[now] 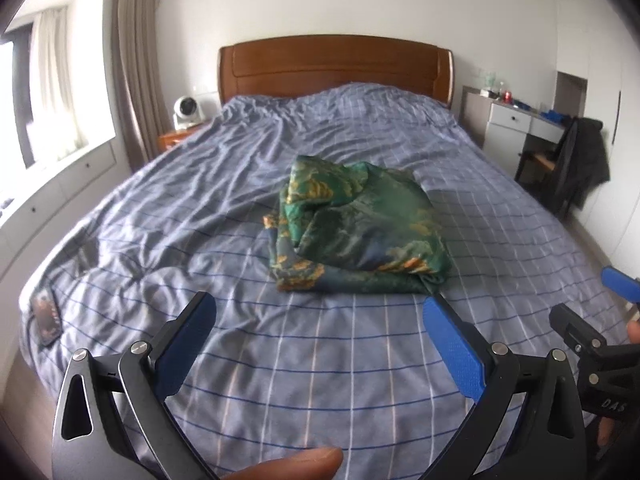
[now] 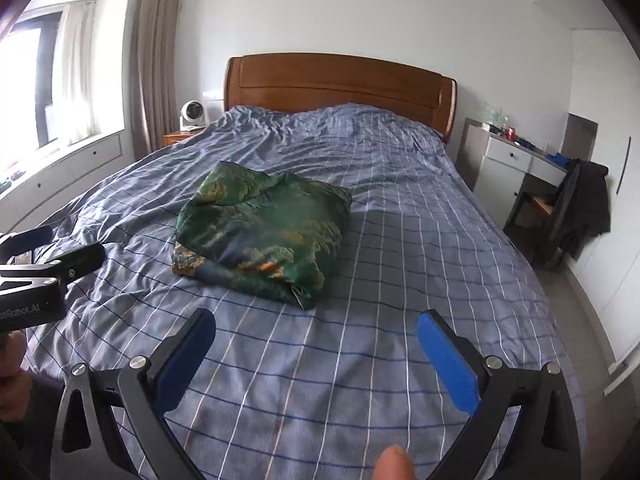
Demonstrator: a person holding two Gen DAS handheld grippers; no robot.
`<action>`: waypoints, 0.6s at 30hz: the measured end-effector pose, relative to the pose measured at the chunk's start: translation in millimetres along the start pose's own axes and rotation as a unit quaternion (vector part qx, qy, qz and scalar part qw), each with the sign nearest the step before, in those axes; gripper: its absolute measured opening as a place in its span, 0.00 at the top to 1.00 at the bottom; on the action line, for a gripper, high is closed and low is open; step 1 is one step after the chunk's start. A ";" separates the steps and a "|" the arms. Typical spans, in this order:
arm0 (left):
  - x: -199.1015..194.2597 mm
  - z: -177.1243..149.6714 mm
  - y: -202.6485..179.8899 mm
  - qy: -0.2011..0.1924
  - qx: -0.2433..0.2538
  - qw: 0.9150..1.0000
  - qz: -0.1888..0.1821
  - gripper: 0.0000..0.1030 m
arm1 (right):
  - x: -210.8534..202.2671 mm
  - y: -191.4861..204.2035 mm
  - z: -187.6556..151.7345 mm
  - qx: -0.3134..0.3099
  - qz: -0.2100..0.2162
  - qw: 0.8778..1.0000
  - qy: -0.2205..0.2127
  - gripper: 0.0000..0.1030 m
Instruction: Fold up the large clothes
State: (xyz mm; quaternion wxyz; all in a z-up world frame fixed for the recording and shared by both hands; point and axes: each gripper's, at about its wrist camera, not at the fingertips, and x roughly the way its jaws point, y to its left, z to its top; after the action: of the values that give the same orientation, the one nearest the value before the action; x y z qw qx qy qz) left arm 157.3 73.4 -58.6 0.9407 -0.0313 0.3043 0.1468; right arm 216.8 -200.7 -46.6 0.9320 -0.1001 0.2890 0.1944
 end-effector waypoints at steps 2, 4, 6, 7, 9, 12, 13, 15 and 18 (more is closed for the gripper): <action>-2.4 -0.2 -1.0 0.004 -0.001 1.000 0.002 0.00 | -3.0 -1.0 -1.6 0.004 -0.005 1.000 0.003 0.00; -2.8 -0.8 -2.8 0.010 0.005 1.000 0.004 0.00 | -7.2 -1.3 -3.2 0.006 -0.004 1.000 0.003 0.00; -1.7 -2.0 -5.2 0.017 0.015 1.000 0.014 0.00 | -10.6 -0.2 -4.9 0.006 -0.005 1.000 0.006 0.00; -1.3 -3.2 -6.8 0.021 0.022 0.999 0.020 0.00 | -11.6 0.7 -5.6 0.005 -0.005 1.000 0.008 0.00; -0.5 -5.3 -9.1 0.028 0.030 0.999 0.024 0.00 | -12.7 3.2 -7.5 0.004 -0.006 1.000 0.013 0.00; -3.3 -8.0 -11.0 0.031 0.037 0.999 0.025 0.00 | -15.1 6.5 -8.8 0.002 -0.004 1.000 0.020 0.00; -5.1 -8.8 -11.0 0.030 0.038 0.999 0.024 0.00 | -16.7 7.6 -8.7 0.002 -0.004 1.000 0.021 0.00; -7.8 -9.5 -9.7 0.032 0.034 0.999 0.021 0.00 | -21.0 10.6 -8.5 -0.002 -0.005 1.000 0.022 0.00; -9.6 -9.1 -8.7 0.035 0.032 0.999 0.018 0.00 | -26.2 13.5 -8.2 -0.002 -0.006 1.000 0.025 0.00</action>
State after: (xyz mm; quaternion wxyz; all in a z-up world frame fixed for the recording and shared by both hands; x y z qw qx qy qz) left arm 147.3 61.2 -60.7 0.9273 -0.0008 0.3419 0.1524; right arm 187.1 -198.9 -39.1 0.9254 -0.1088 0.3115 0.1865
